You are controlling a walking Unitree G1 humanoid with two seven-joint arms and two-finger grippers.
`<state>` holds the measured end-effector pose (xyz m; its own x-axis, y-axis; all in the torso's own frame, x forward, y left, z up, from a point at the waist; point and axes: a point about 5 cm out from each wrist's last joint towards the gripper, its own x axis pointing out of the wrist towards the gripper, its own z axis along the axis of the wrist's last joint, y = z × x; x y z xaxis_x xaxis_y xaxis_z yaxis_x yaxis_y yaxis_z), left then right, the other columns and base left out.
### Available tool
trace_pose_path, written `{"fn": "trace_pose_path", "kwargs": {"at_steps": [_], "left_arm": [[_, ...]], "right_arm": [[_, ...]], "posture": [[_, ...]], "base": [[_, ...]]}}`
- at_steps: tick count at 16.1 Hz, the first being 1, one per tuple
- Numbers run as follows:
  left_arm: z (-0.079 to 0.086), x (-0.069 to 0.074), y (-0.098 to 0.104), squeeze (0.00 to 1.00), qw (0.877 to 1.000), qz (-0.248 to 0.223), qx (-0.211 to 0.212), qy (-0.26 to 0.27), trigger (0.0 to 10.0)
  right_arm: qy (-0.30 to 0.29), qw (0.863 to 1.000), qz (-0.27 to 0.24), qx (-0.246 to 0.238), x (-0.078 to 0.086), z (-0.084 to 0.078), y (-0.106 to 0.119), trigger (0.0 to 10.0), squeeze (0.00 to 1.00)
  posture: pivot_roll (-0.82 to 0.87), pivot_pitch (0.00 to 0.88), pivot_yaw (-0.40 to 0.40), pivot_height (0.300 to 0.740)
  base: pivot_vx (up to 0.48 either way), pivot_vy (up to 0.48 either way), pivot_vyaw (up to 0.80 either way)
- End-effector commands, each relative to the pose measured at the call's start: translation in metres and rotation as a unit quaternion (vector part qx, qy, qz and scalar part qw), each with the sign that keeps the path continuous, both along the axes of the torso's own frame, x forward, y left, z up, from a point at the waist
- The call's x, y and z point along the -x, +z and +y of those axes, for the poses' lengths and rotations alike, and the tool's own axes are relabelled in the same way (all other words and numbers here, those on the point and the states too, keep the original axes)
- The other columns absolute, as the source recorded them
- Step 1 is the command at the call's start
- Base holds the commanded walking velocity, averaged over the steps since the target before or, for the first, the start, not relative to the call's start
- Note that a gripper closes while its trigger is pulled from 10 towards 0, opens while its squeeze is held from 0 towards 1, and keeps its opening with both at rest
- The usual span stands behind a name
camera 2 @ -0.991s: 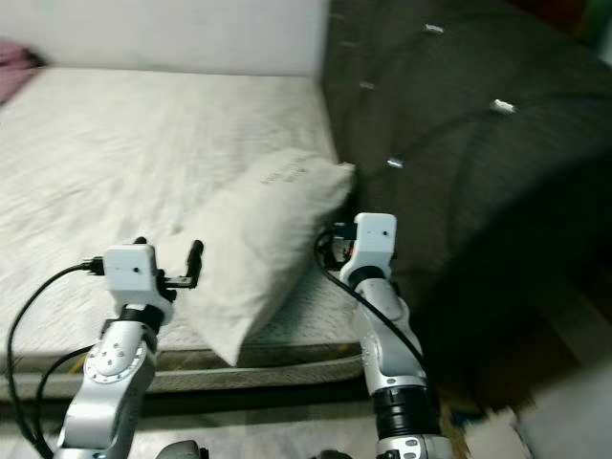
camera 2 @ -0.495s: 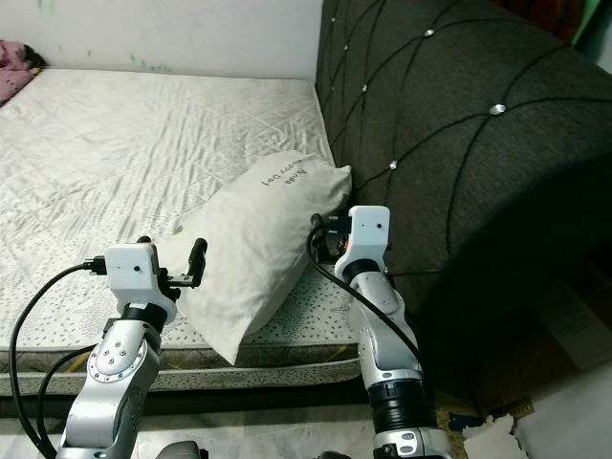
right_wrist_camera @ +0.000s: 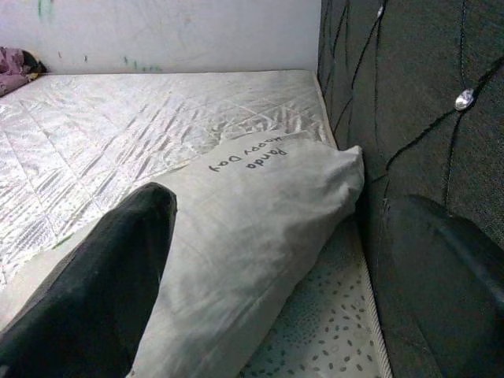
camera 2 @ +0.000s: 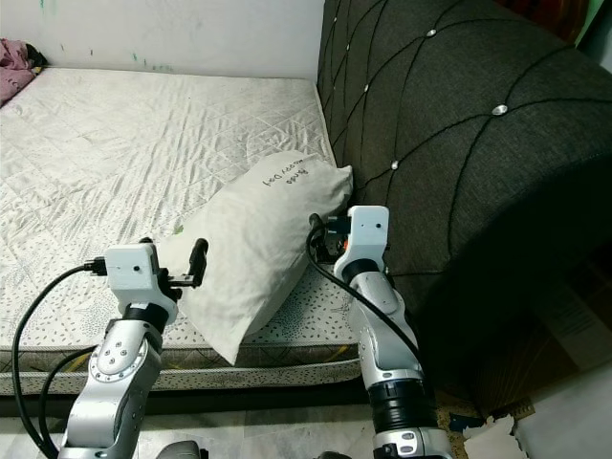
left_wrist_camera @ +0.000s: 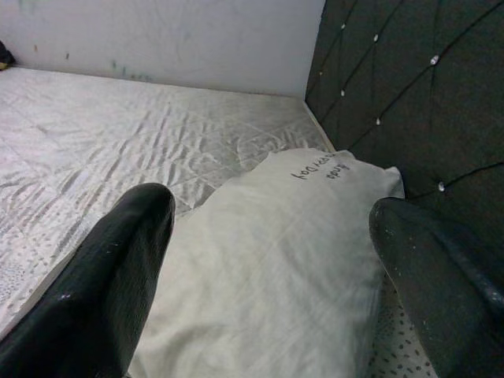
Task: Clean up the room
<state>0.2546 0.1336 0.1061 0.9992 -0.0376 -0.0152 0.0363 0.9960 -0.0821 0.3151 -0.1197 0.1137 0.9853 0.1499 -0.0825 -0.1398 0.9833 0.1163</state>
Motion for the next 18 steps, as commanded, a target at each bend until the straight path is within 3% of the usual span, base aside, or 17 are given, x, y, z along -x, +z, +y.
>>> {"fn": "trace_pose_path", "kwargs": {"at_steps": [1,10,18], "left_arm": [[-0.0030,-0.0014,0.0020,0.00,1.000,-0.001,0.006,-0.007,10.0],[-0.0040,-0.0027,0.0007,0.00,1.000,0.006,0.020,0.001,10.0],[-0.0055,-0.0050,0.0014,0.00,1.000,0.004,0.025,-0.008,10.0]], "right_arm": [[-0.006,1.000,0.005,0.000,-0.0021,-0.0030,-0.0013,10.0,0.00],[-0.006,1.000,0.008,-0.007,-0.0021,-0.0021,-0.0017,10.0,0.00],[-0.005,1.000,0.010,-0.006,-0.0037,-0.0017,-0.0021,10.0,0.00]], "posture": [[0.12,0.000,-0.049,0.740],[0.12,0.000,-0.046,0.740],[0.12,0.000,-0.048,0.740]], "base": [[0.000,0.000,0.00],[0.000,0.000,0.00],[0.000,0.480,0.00]]}}
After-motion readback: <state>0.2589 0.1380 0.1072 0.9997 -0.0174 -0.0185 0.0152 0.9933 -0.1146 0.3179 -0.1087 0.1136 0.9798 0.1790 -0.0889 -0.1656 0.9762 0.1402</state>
